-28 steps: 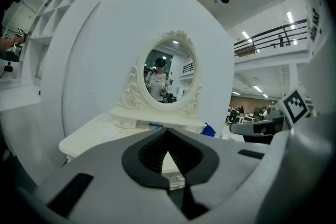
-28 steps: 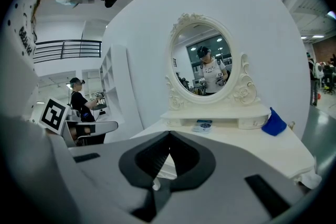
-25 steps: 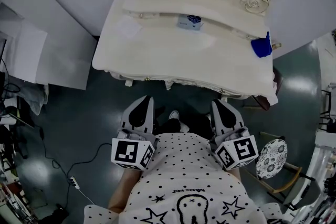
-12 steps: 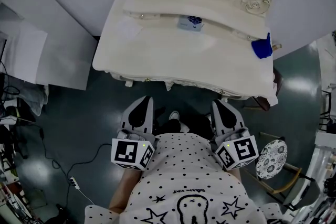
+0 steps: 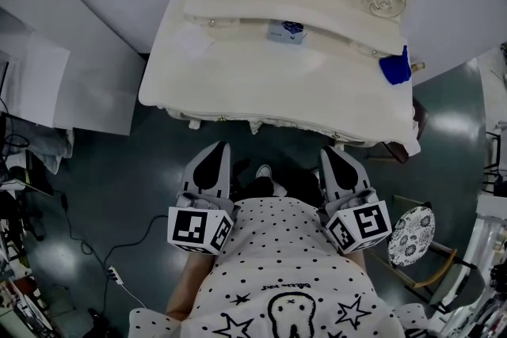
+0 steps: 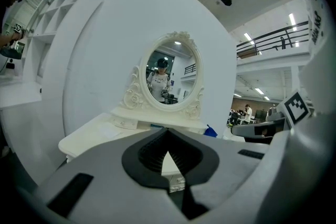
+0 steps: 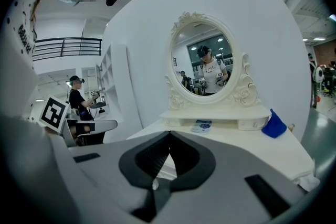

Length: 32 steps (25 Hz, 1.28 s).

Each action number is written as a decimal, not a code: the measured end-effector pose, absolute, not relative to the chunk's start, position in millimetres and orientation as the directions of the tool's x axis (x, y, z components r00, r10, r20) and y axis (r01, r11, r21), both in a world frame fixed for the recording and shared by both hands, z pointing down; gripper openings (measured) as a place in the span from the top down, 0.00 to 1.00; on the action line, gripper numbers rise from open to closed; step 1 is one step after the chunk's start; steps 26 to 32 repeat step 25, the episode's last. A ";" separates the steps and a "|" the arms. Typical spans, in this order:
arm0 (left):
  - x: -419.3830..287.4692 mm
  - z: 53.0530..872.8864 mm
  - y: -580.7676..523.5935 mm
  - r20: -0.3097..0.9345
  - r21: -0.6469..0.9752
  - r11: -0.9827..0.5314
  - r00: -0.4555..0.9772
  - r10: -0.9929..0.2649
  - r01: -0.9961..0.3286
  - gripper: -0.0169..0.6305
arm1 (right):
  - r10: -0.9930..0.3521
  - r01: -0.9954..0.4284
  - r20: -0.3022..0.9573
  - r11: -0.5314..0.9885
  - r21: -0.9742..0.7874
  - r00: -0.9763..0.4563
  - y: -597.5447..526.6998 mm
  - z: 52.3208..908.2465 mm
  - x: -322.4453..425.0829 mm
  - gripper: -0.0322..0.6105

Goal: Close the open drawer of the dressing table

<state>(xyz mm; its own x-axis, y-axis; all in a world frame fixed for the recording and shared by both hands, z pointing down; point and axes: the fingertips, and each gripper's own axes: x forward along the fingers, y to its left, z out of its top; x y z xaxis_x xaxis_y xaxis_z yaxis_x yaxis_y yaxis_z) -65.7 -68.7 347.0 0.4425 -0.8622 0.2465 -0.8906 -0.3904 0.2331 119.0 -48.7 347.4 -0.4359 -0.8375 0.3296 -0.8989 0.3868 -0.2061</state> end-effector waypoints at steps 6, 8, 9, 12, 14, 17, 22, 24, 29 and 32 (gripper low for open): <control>-73.1 341.7 -75.3 0.225 0.264 -0.362 0.422 -0.878 -0.894 0.96 | -0.838 -0.900 0.330 0.395 -0.185 -0.436 -54.4 340.6 117.6 0.94; -75.7 340.4 -74.1 0.223 0.270 -0.361 0.422 -0.879 -0.893 0.96 | -0.839 -0.901 0.329 0.392 -0.183 -0.432 -51.9 339.7 116.0 0.94; -76.3 339.9 -74.0 0.217 0.268 -0.360 0.420 -0.881 -0.894 0.96 | -0.841 -0.901 0.325 0.393 -0.182 -0.432 -51.6 339.6 115.9 0.94; -74.6 340.6 -73.0 0.204 0.261 -0.358 0.414 -0.887 -0.897 0.96 | -0.844 -0.901 0.318 0.395 -0.178 -0.432 -51.2 341.6 118.9 0.94; -72.0 342.7 -72.8 0.208 0.261 -0.362 0.418 -0.884 -0.895 0.96 | -0.844 -0.902 0.320 0.391 -0.181 -0.430 -50.6 343.4 121.1 0.94; -68.3 344.1 -72.9 0.216 0.256 -0.372 0.427 -0.878 -0.892 0.96 | -0.844 -0.903 0.324 0.388 -0.184 -0.428 -49.8 344.9 122.6 0.94; -68.2 344.1 -68.9 0.214 0.252 -0.373 0.427 -0.879 -0.893 0.96 | -0.844 -0.902 0.321 0.389 -0.187 -0.430 -46.3 345.3 122.5 0.94; -69.1 344.7 -68.9 0.214 0.254 -0.370 0.425 -0.880 -0.894 0.96 | -0.843 -0.901 0.320 0.391 -0.187 -0.432 -46.4 345.6 122.0 0.94; -69.6 344.9 -69.0 0.214 0.254 -0.369 0.424 -0.880 -0.894 0.96 | -0.843 -0.901 0.320 0.391 -0.187 -0.433 -46.6 345.8 121.7 0.94; -69.6 344.9 -69.0 0.214 0.254 -0.369 0.424 -0.880 -0.894 0.96 | -0.843 -0.901 0.320 0.391 -0.187 -0.433 -46.6 345.8 121.7 0.94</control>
